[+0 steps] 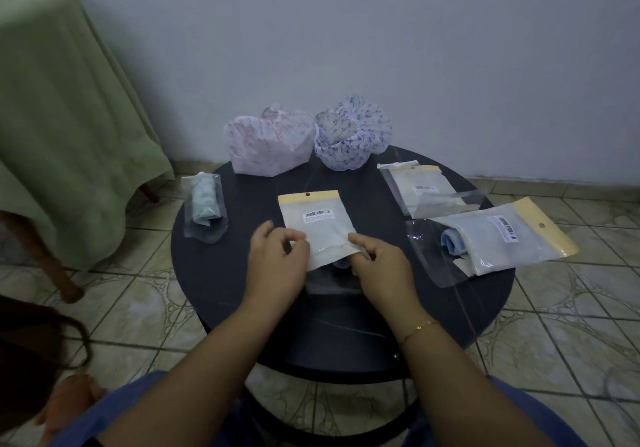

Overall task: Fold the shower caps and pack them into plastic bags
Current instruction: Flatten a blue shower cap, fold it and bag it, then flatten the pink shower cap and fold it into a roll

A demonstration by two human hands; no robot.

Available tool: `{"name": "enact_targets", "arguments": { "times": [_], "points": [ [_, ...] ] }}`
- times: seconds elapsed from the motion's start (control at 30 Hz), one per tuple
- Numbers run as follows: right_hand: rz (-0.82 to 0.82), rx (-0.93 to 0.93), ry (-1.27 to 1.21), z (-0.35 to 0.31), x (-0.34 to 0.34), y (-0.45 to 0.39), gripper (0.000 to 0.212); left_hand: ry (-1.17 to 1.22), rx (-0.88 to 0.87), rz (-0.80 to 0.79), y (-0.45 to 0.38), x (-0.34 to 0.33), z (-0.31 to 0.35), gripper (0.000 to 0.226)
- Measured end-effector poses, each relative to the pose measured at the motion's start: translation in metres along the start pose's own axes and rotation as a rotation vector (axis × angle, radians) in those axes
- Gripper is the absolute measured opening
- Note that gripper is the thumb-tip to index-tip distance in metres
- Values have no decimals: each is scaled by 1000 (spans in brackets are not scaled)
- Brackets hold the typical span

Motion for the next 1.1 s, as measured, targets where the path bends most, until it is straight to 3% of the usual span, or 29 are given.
{"name": "enact_targets", "arguments": {
  "times": [0.1, 0.47, 0.6, 0.8, 1.0, 1.1],
  "points": [
    [-55, 32, -90, -8, -13, 2, 34, 234, 198, -80, -2, 4, -21, 10],
    [-457, 158, -184, -72, -117, -11, 35, 16, 37, 278, -10, 100, -1, 40],
    [-454, 149, -246, -97, -148, -35, 31, -21, 43, 323, -46, 130, -6, 50],
    [-413, 97, -183, -91, -181, -71, 28, 82, 124, 184, -111, 124, -44, 68],
    [-394, 4, -18, -57, -198, -101, 33, -239, 289, 121, -135, 112, -76, 66],
    [-420, -48, 45, -57, -193, -104, 46, -315, 302, 129, -137, 113, -76, 61]
  ]
}}
Point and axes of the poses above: each hand's wrist, its own y-axis away from the middle knuckle, its own x-axis out of the back of the hand, z = x × y, the point moved 10 cm from there along -y, towards the middle knuckle, and after that the axes turned 8 degrees about -y, right-handed, at the moved point
